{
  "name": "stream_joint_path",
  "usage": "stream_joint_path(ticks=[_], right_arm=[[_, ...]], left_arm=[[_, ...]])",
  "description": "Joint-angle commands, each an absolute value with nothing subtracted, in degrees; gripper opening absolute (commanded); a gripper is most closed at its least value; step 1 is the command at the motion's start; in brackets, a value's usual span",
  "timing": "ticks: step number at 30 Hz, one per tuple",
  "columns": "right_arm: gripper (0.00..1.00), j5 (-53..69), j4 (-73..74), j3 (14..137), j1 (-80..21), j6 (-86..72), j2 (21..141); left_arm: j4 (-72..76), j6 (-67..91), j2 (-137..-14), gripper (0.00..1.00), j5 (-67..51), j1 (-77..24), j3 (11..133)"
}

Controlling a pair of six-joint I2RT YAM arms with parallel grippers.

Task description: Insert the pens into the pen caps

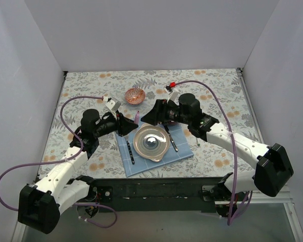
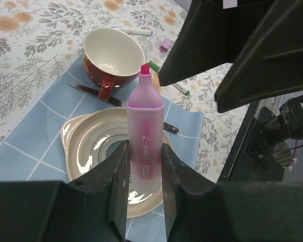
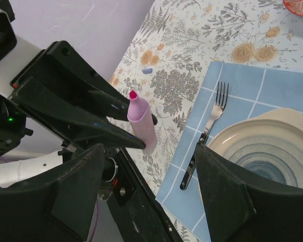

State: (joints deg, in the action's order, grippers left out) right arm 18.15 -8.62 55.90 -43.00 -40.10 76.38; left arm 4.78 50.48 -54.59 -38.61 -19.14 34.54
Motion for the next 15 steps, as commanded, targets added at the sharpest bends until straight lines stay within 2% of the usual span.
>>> stream_joint_path(ticks=[1,6,13,15], right_arm=[[0.77,15.64,-11.34,59.76,-43.50,-39.64,78.83],[0.72,13.27,-10.03,62.57,-44.74,-39.11,82.08],[0.59,9.49,-3.61,70.04,-47.63,-36.39,87.27],[0.52,9.05,-2.21,71.10,-48.07,-36.39,88.50]], left_arm=[[9.41,53.61,-53.44,0.00,-38.59,-20.65,33.93],[10.63,53.88,-54.23,0.00,-37.97,-21.71,32.96],[12.83,54.49,-57.13,0.00,-35.95,-23.73,33.92],[12.92,54.49,-58.09,0.00,-35.16,-24.43,34.36]])
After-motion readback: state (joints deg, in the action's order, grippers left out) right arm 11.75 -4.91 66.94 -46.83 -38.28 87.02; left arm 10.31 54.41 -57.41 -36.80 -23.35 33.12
